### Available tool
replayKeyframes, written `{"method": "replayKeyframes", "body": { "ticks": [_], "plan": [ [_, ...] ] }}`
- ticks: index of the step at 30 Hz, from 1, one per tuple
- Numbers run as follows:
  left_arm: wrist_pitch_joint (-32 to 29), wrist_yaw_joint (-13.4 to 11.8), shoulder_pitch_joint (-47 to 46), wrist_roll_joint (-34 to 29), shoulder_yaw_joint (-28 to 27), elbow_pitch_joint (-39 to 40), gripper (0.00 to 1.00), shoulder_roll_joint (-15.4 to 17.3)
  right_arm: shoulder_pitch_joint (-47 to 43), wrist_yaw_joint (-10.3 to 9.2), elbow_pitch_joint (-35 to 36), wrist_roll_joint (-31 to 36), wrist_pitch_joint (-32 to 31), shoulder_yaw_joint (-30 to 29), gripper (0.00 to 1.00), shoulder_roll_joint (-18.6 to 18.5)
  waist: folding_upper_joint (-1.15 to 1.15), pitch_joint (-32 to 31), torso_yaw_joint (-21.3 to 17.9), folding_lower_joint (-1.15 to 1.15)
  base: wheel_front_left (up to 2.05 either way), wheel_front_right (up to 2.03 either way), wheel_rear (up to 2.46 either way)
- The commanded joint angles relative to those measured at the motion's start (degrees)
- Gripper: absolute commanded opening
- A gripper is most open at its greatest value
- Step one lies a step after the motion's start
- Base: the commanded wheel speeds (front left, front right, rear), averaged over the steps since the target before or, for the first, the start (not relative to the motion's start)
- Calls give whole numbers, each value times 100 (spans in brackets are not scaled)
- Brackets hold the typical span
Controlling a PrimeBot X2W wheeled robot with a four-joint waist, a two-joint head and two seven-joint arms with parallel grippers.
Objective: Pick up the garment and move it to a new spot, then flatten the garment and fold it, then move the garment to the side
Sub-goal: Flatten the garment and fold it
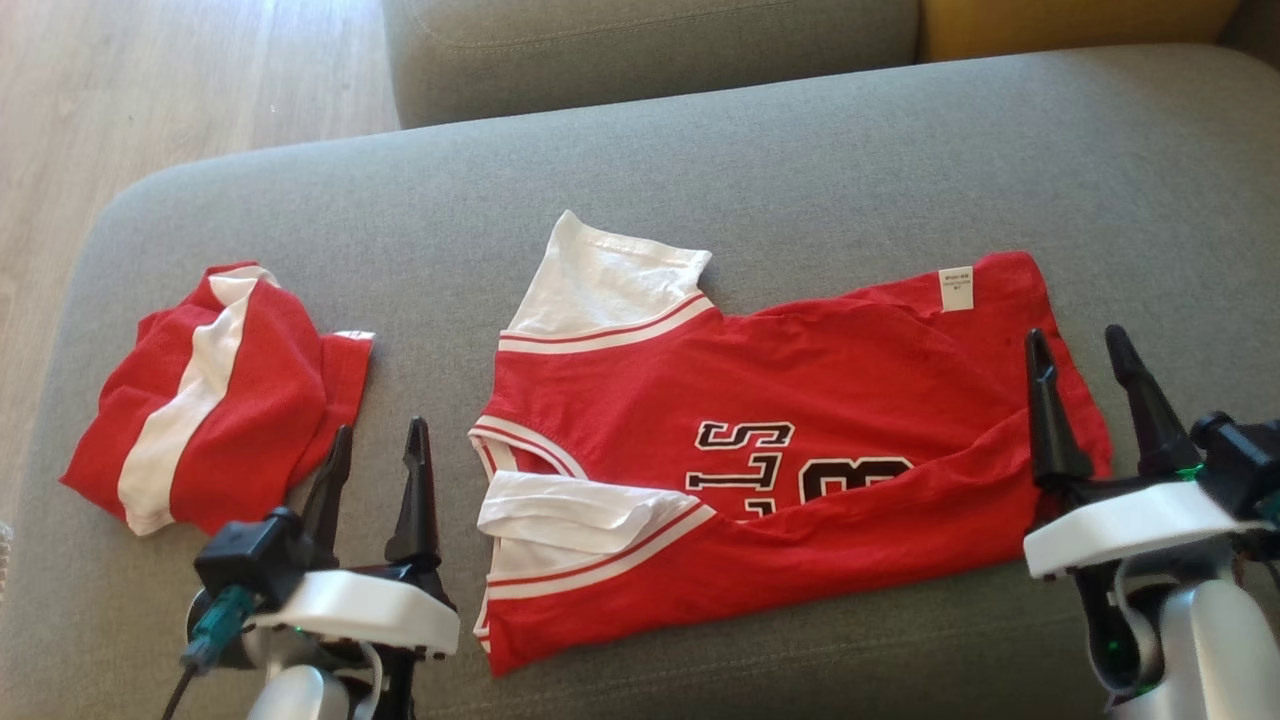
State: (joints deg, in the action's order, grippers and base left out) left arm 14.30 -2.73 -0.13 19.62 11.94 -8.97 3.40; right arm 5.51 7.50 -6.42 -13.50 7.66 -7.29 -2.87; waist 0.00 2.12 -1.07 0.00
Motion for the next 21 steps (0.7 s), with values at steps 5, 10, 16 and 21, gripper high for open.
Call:
{"method": "replayKeyframes", "body": {
  "ticks": [5, 10, 16, 21],
  "plan": [
    [69, 26, -198, -87, -397, 257, 100, -40, -84, -1, 439, 396, 369, 511, 100, -6, 0, 22, 17, 0, 0, 0, 0],
    [69, 17, -375, -43, -282, 187, 100, -50, -118, -1, 387, 221, 494, 676, 100, -2, 0, 162, 29, 0, 0, 0, 0],
    [69, 66, -1000, -349, -46, -507, 100, -46, 52, -1, 516, 288, 484, 798, 100, -2, 0, 544, -147, 0, 0, 0, 0],
    [-254, 108, -1970, -688, 121, -1528, 100, 219, 224, -1, 751, 292, 417, 1006, 100, -1, 0, 1059, -478, 0, 0, 0, 0]
  ]
}}
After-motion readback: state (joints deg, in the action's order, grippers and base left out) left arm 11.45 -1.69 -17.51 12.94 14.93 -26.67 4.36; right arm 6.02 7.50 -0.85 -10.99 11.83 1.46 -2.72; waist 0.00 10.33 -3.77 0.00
